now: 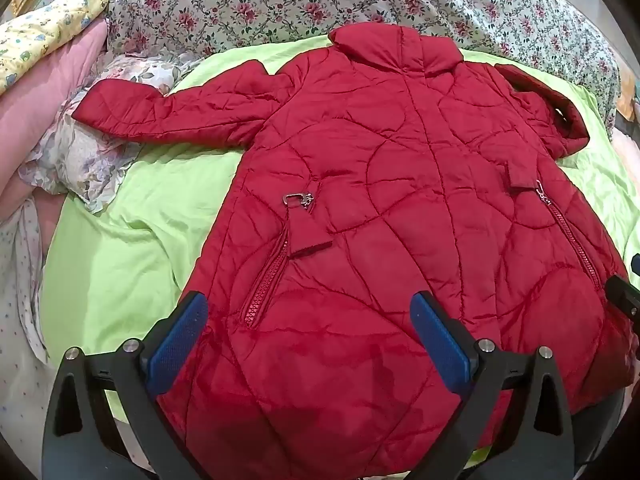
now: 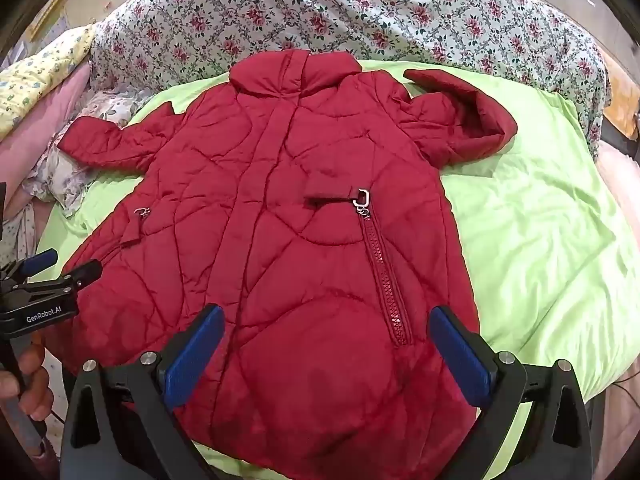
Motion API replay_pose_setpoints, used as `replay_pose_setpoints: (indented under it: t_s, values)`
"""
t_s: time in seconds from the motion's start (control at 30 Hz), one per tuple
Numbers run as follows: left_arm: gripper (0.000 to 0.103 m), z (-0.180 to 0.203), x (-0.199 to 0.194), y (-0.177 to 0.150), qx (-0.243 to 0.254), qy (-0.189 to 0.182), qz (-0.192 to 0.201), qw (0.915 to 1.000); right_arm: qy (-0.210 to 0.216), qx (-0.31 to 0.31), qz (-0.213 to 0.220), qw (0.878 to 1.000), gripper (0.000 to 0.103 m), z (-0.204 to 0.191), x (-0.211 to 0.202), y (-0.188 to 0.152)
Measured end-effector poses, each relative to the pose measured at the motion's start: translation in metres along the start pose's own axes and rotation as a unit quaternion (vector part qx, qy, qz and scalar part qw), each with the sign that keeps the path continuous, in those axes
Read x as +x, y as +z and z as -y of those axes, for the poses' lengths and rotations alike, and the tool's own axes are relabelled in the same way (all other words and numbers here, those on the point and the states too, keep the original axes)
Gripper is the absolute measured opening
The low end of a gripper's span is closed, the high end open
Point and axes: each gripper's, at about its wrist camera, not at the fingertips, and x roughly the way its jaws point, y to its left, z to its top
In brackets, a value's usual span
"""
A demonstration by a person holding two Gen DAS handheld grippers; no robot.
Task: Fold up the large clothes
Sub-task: 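Position both tools over the red jacket's body near the hem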
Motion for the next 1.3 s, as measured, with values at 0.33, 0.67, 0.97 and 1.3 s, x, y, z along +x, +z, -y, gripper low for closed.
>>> replay_pose_setpoints:
  t_s: [0.33,0.67,0.97,1.3]
  values:
    - [0.102,0.0,0.008,-0.003,0.0,0.0,0.001,1.0,0.003,-0.002,0.002,1.0,0.103,-0.004,-0.001,0.004]
    - [0.102,-0.002,0.009,-0.002,0.001,0.0,0.0,1.0,0.002,0.0,0.0,1.0,0.103,-0.002,0.0,0.005]
    - [0.102,-0.002,0.009,-0.002,0.0,0.0,0.001,1.0,0.001,0.0,0.002,1.0,0.103,-0.001,0.0,0.008]
    - [0.102,-0.001,0.014,-0.001,0.001,-0.001,-0.002,1.0,0.006,0.005,0.004,1.0,0.103,0.002,0.003,0.016]
